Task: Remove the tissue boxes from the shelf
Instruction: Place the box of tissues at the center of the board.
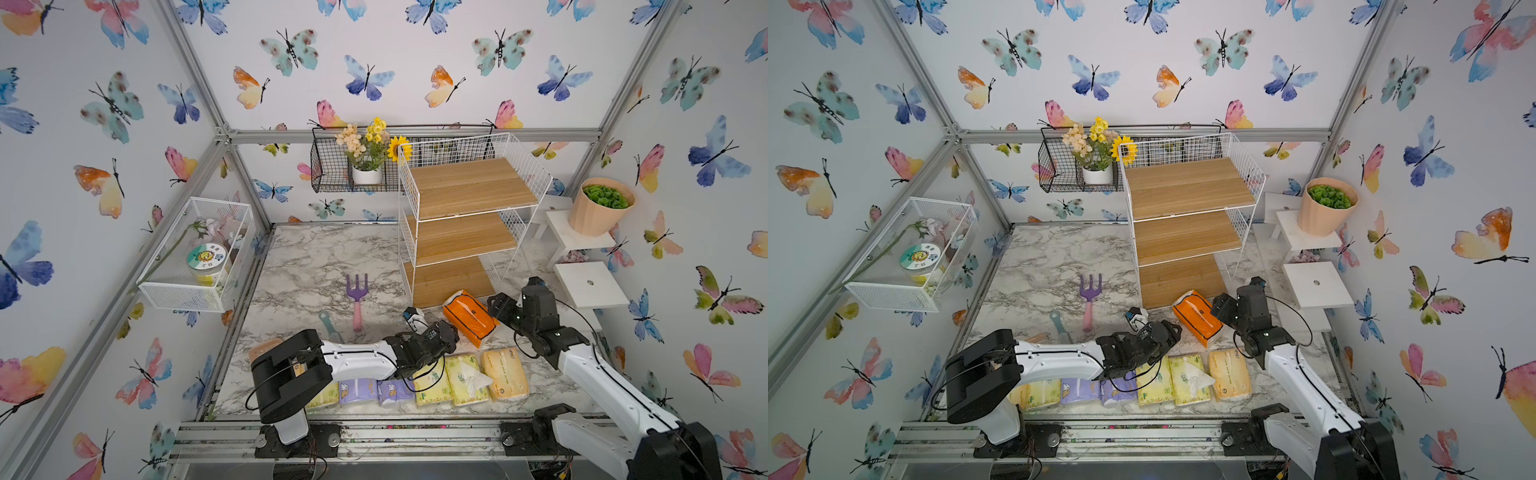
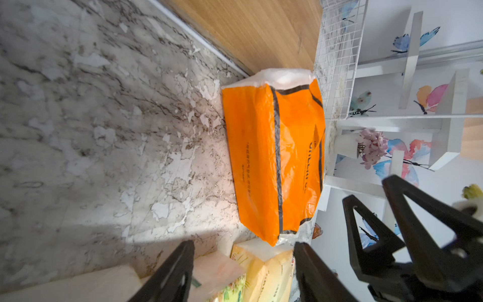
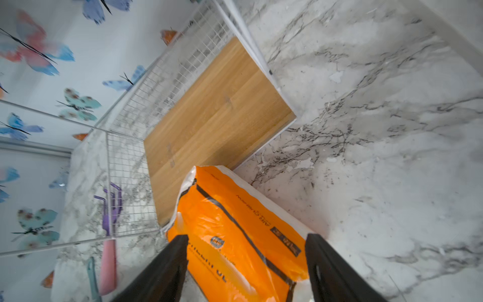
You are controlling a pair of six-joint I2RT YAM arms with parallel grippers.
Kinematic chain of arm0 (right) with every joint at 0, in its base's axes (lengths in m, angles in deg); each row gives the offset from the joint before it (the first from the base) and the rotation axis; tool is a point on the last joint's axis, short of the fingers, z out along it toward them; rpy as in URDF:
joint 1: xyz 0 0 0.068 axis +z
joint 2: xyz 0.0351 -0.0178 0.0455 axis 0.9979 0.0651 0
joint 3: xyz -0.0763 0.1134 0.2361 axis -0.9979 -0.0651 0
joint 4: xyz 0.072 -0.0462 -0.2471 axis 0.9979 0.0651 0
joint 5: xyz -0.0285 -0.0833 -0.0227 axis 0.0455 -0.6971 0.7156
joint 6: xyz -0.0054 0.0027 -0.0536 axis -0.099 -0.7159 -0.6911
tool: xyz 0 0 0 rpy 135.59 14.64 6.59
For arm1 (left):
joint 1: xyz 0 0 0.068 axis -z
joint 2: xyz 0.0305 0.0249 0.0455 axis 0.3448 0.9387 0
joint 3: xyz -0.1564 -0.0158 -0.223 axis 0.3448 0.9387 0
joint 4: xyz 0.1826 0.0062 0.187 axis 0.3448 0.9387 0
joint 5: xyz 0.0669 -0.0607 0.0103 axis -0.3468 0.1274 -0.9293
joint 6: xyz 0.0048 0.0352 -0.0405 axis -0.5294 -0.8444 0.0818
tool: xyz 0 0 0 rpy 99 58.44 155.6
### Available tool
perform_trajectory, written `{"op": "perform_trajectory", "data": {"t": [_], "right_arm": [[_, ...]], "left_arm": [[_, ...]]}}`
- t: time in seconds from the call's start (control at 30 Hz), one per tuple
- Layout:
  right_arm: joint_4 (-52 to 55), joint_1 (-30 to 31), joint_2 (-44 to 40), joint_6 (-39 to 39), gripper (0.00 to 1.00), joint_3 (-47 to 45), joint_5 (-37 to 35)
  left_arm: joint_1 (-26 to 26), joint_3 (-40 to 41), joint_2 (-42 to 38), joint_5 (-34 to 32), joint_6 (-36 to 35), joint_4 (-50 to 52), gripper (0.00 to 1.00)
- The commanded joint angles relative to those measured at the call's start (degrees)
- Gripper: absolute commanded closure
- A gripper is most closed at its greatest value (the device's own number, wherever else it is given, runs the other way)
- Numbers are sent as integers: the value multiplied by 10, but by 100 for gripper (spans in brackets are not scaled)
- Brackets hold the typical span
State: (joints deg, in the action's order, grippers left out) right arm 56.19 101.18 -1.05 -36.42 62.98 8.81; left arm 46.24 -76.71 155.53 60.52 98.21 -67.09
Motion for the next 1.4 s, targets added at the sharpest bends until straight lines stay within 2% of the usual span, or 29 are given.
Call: {"op": "perform_trajectory", "data": {"t": [0.0,0.2,0.4,0.47,0.7,1.1,1.2,1.37], "right_arm": [[-34,-23,57,-76,24,18,52],[-62,-45,134,-118,27,27,106],[-67,-47,176,-136,51,19,216],[-69,-47,156,-130,56,1,235],[-61,-47,103,-112,61,-46,277],[-13,-47,9,-88,60,-76,255],[13,-47,-15,-85,55,-69,213],[45,-47,-103,-54,48,-73,99]], "left_arm": [[-5,-18,19,9,-49,8,35],[-12,-32,42,12,-90,-19,29],[-32,-34,59,29,-120,-54,26],[-39,-32,59,31,-121,-60,29],[-52,-38,76,51,-126,-57,44],[-54,-66,115,92,-142,-62,70],[-52,-72,120,98,-149,-63,78],[-44,-82,128,106,-165,-62,91]]}}
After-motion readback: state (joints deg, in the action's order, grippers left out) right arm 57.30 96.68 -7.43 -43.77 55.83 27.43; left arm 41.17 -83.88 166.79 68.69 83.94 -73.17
